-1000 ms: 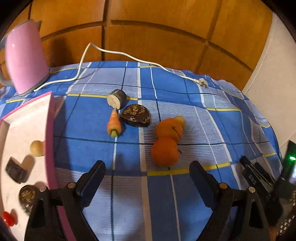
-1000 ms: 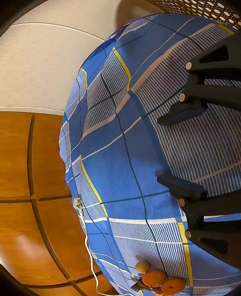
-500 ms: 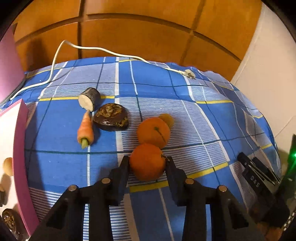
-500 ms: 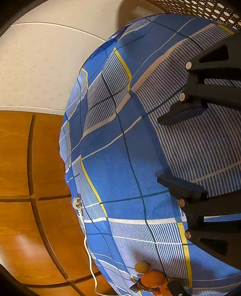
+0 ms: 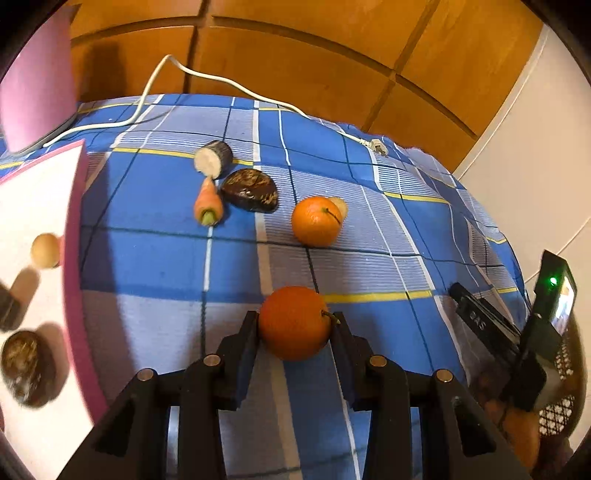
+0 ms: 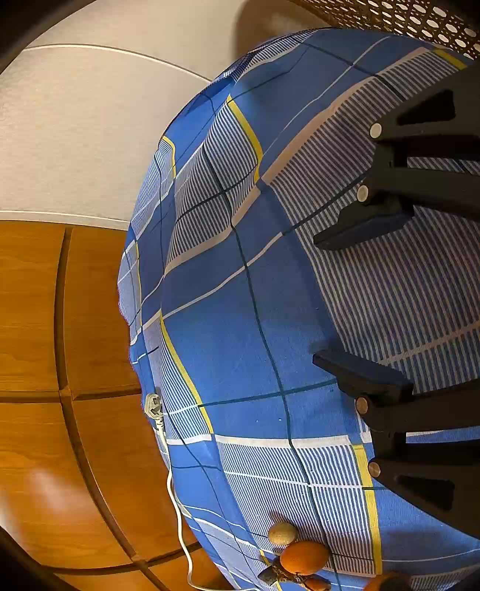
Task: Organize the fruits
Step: 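Reach the left gripper to the mandarin orange and grasp it, then carry the orange over the tray and open the left gripper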
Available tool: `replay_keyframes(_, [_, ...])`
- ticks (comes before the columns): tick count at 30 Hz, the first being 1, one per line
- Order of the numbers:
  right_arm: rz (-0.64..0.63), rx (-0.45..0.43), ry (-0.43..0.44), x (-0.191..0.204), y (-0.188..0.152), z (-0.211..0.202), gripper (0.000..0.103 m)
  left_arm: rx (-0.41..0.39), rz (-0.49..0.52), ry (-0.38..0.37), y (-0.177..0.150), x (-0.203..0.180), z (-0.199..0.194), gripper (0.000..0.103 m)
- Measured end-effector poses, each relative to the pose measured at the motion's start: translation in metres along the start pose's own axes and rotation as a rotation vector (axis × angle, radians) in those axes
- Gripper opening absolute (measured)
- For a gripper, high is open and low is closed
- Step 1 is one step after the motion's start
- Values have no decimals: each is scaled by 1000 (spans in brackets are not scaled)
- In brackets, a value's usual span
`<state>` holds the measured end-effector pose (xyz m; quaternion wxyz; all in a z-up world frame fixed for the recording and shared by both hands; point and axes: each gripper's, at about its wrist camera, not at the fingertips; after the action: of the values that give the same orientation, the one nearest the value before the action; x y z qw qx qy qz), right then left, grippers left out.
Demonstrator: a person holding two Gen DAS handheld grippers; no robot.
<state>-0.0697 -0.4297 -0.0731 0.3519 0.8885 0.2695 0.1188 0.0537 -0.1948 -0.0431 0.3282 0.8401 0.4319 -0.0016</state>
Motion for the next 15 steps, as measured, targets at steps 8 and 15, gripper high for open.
replay_keyframes(8, [-1,-1,-1,0,0,0,57,-53,-25,-11,-10,6,-33,39])
replay_keyframes(15, [-1,-1,-2,0,0,0,57,-110,-47,-8,-17,15,-66,39])
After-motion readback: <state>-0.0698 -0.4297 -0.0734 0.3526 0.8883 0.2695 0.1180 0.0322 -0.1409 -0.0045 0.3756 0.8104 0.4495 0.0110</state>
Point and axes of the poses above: each gripper's, at about its wrist camera, not at the fingertips, and z roughly the way its jaws point, x to its left, y to its top, and after that the axes turned 4 degrees about z, right-handed
